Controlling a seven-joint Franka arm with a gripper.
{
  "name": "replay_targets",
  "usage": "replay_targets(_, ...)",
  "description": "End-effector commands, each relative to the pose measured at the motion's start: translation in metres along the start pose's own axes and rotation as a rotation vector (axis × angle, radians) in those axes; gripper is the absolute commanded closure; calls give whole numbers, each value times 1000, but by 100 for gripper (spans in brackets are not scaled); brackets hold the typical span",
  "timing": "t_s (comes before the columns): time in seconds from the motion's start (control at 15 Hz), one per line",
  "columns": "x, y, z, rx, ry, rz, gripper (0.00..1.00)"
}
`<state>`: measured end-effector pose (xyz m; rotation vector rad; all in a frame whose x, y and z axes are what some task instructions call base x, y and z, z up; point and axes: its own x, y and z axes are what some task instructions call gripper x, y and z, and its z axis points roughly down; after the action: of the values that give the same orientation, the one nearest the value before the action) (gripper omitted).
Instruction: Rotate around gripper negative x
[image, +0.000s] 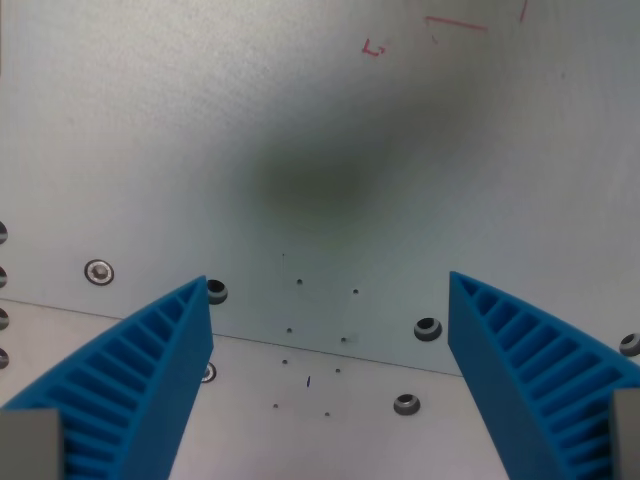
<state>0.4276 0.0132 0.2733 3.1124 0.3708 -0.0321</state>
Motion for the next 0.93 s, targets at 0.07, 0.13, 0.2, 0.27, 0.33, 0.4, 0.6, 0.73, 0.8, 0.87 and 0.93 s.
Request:
replay_targets(0.07, 0, 0, -3, -13, 7, 0, 0)
replay_targets(0.13, 0, 0, -3, -25, 7, 0, 0)
replay_targets(0.2, 0, 0, -3, -36, 7, 0, 0)
replay_targets(0.27, 0, 0, -3, -48, 7, 0, 0)
replay_targets(0.33, 0, 0, -3, -60, 7, 0, 0)
replay_targets(0.4, 0, 0, -3, -71, 7, 0, 0)
replay_targets(0.6, 0, 0, -3, -106, 7, 0, 0)
replay_targets(0.73, 0, 0, -3, -130, 7, 0, 0)
replay_targets(0.8, 0, 0, -3, -141, 7, 0, 0)
replay_targets(0.87, 0, 0, -3, -153, 7, 0, 0)
replay_targets(0.93, 0, 0, -3, -165, 7, 1, 0)
